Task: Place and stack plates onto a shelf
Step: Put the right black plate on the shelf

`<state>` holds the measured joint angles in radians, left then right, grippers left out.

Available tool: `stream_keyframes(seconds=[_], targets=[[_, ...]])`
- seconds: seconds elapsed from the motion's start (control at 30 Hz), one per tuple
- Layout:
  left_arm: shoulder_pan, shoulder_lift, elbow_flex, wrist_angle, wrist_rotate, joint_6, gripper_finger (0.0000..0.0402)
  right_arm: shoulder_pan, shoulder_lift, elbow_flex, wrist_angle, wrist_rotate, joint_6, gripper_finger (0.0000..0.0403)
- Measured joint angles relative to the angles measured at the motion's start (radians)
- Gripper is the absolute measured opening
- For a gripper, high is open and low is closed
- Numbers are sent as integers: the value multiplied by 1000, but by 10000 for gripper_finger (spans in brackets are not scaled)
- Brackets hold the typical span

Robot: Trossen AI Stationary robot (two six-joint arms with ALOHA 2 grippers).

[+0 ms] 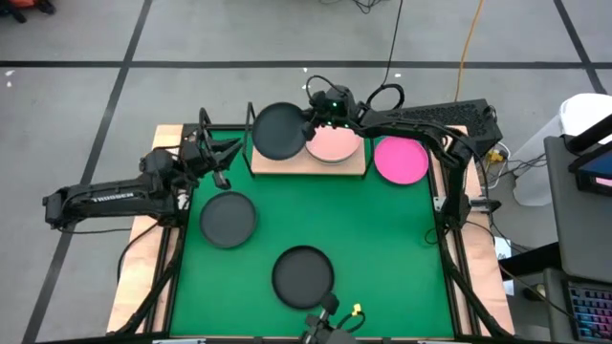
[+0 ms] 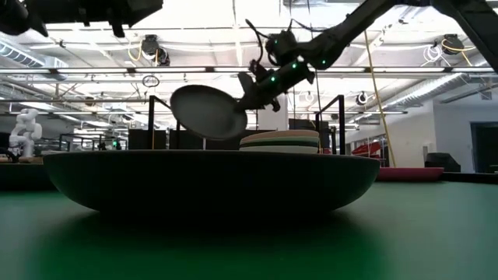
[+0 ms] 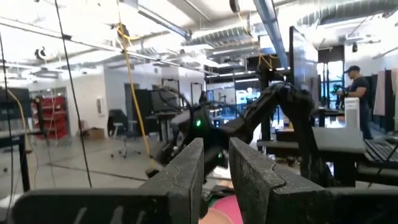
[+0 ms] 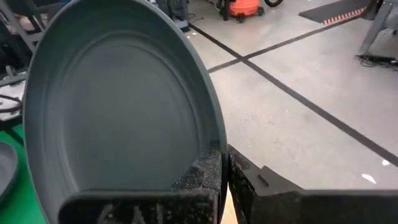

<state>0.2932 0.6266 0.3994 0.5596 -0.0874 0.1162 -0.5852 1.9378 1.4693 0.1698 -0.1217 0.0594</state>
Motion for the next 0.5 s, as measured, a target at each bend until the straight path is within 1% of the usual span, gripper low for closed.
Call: stream_keyframes(seconds=[0.2, 0.5], targets=[[0, 2, 18, -52, 0, 10, 81, -4, 38, 0, 64, -14, 3, 0], [-1, 1, 19, -50, 0, 5, 81, -4, 72, 1, 80, -11, -6, 2]])
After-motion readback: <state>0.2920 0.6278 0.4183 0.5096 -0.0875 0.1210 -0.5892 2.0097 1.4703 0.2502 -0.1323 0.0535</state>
